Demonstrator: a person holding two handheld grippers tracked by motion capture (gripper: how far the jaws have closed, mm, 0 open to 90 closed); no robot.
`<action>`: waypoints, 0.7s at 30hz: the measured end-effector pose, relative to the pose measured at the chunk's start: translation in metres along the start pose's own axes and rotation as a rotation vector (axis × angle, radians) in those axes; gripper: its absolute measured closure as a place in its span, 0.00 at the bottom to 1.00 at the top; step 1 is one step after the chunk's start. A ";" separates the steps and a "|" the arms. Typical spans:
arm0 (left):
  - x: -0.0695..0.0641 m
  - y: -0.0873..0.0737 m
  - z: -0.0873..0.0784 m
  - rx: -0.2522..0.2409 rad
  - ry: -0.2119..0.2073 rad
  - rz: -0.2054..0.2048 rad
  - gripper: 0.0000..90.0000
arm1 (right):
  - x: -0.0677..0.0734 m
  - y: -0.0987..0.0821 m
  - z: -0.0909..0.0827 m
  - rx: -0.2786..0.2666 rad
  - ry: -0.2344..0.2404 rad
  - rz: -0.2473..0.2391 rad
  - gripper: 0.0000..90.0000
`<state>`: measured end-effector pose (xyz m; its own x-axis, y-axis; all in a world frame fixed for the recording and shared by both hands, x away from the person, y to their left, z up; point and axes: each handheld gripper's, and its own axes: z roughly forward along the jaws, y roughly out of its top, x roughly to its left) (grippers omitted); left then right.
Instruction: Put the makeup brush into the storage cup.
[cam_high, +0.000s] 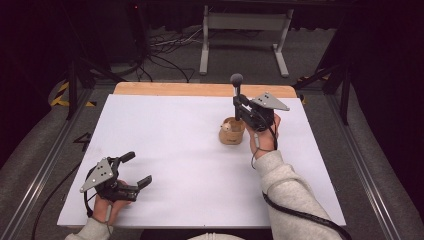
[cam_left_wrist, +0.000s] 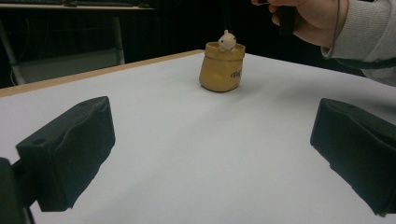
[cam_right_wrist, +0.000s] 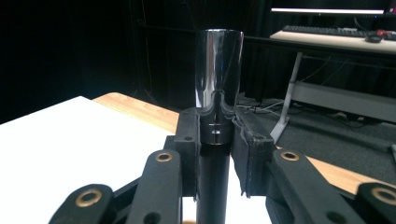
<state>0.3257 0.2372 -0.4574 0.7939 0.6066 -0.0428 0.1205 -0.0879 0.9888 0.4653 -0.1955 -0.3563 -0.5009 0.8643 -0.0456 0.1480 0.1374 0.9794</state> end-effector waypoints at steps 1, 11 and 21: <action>0.000 0.000 0.000 0.002 0.000 0.001 0.00 | -0.001 -0.002 0.000 0.002 0.000 0.004 0.81; 0.000 0.000 0.000 -0.002 0.001 -0.005 0.00 | -0.003 -0.013 0.002 0.013 0.011 0.017 0.81; 0.000 0.000 0.000 -0.001 0.001 -0.004 0.00 | -0.004 -0.024 0.002 0.029 0.017 0.031 0.81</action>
<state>0.3256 0.2368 -0.4577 0.7931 0.6073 -0.0465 0.1228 -0.0847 0.9888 0.4654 -0.2012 -0.3799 -0.5100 0.8601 -0.0121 0.1876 0.1249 0.9743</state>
